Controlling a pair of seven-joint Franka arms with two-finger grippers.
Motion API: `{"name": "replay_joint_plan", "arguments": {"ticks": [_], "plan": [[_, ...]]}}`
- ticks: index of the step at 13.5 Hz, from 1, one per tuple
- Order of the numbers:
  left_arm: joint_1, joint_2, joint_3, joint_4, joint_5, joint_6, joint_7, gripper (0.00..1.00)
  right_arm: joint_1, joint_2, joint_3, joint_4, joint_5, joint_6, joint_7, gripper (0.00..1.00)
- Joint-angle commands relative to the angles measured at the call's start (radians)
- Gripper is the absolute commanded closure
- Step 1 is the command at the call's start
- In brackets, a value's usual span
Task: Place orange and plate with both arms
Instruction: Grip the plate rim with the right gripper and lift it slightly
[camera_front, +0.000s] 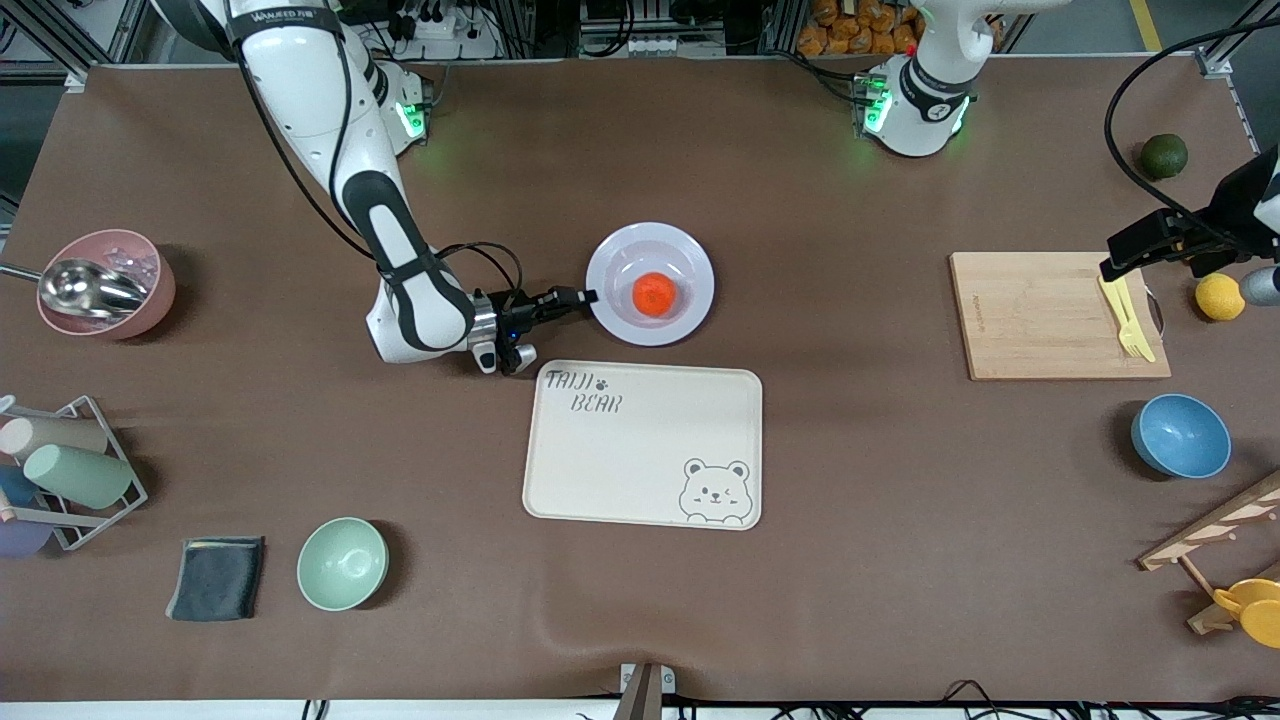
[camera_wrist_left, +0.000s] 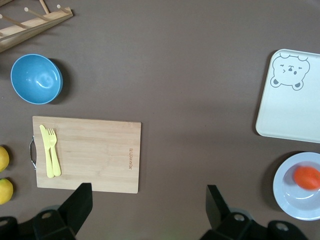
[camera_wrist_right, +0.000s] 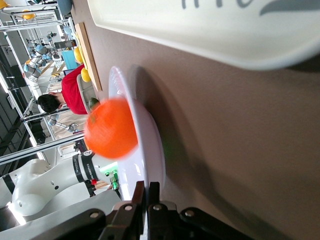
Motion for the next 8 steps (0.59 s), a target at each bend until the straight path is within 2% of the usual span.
{"name": "replay_joint_plan", "arguments": {"ticks": [1,6,8], "plan": [[0.001,-0.031,-0.005,-0.029,-0.002,0.0,0.012,0.0,0.003,-0.022,-0.006,-0.02,0.024,0.002,-0.008,1.0],[-0.003,-0.028,-0.005,-0.034,-0.001,0.006,0.012,0.0,-0.019,-0.065,-0.006,-0.018,0.026,-0.081,-0.001,1.0],[-0.005,-0.025,-0.005,-0.034,0.001,0.006,0.013,0.0,-0.034,-0.07,-0.008,-0.017,0.052,-0.13,0.001,1.0]]}}
